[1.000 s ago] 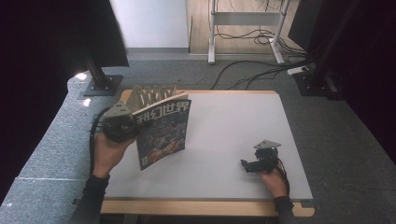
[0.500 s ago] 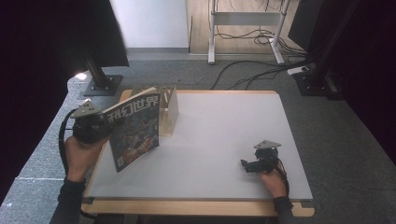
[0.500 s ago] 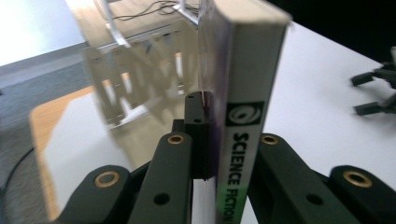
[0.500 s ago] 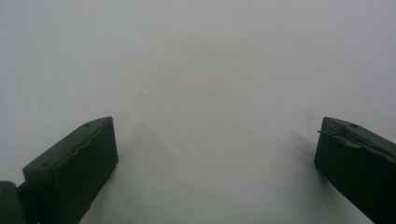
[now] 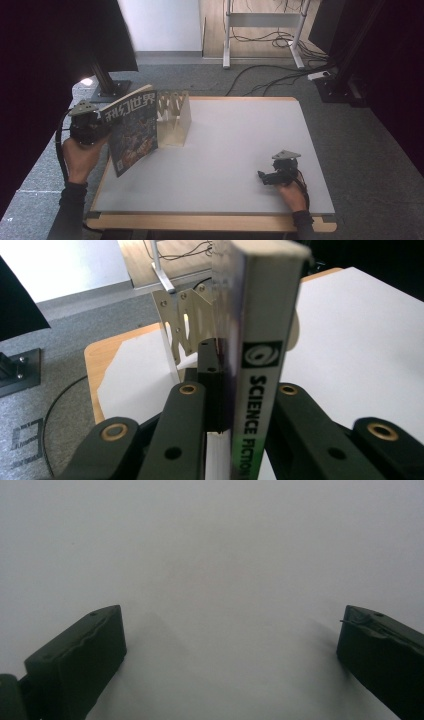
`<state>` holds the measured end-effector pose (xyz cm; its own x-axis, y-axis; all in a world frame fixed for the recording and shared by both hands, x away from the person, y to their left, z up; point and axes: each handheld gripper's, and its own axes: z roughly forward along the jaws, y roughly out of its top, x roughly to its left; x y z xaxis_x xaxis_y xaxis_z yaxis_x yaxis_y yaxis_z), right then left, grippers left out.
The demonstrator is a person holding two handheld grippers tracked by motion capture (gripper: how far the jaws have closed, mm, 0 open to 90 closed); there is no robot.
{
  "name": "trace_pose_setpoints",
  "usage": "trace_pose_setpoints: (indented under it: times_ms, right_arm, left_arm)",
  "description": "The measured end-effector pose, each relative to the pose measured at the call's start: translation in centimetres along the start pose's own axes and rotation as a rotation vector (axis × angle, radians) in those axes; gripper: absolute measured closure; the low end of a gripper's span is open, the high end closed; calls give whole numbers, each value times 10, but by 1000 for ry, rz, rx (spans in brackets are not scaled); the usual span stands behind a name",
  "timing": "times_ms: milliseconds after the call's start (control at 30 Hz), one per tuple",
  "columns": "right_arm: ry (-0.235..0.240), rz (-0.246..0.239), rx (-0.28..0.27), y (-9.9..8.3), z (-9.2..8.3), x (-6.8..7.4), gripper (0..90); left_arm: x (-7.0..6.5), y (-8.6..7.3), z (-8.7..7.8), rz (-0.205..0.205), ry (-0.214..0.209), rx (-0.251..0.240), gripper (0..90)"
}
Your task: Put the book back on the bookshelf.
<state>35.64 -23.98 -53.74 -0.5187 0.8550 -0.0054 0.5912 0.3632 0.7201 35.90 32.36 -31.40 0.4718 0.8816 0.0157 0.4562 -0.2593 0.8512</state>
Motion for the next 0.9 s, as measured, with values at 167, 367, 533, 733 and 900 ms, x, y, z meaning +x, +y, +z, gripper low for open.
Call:
trace_pose_setpoints:
  times_ms: [167,367,533,733,900]
  right_arm:
    - [0,1,0,0,0,0,0]
    - [0,2,-1,0,0,0,0]
    - [0,4,-1,0,0,0,0]
    - [0,1,-2,0,0,0,0]
    - [0,0,-3,0,0,0,0]
  left_arm:
    - [5,5,13,-21,16,-9,825]
    - [9,12,32,-38,42,-25,825]
    - [10,16,50,-45,61,-43,825]
    - [10,18,74,-60,76,-78,825]
    - [8,16,88,-53,80,-115,824]
